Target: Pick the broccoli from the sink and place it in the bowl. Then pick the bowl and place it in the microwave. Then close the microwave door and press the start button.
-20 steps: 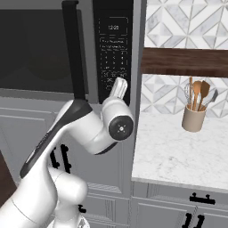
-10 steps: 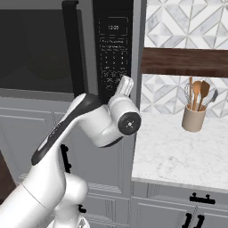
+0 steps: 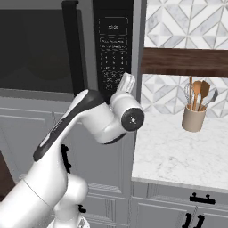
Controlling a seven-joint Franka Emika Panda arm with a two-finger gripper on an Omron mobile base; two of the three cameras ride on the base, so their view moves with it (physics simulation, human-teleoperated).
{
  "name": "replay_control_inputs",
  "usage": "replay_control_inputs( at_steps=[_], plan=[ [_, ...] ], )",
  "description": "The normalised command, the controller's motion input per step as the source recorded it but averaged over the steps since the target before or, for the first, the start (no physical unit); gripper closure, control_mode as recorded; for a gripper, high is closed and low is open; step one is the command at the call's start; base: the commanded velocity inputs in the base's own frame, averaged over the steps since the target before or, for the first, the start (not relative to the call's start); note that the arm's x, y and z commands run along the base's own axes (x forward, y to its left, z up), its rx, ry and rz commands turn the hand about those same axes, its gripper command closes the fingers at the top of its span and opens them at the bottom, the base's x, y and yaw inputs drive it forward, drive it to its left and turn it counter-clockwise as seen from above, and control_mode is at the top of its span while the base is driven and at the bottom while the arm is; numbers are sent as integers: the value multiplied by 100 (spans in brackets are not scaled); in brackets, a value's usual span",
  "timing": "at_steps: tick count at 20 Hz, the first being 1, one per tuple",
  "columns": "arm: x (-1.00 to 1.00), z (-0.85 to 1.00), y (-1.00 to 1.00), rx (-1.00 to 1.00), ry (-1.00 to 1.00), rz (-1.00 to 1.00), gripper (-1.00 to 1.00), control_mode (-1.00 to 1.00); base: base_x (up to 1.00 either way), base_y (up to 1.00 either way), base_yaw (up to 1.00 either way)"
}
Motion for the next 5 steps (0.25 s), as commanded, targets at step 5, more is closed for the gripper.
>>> replay_control_inputs(
  at_steps=[5],
  plan=[
    [-72,-24,19,0,0,0,-100,-100,0,0,0]
  ],
)
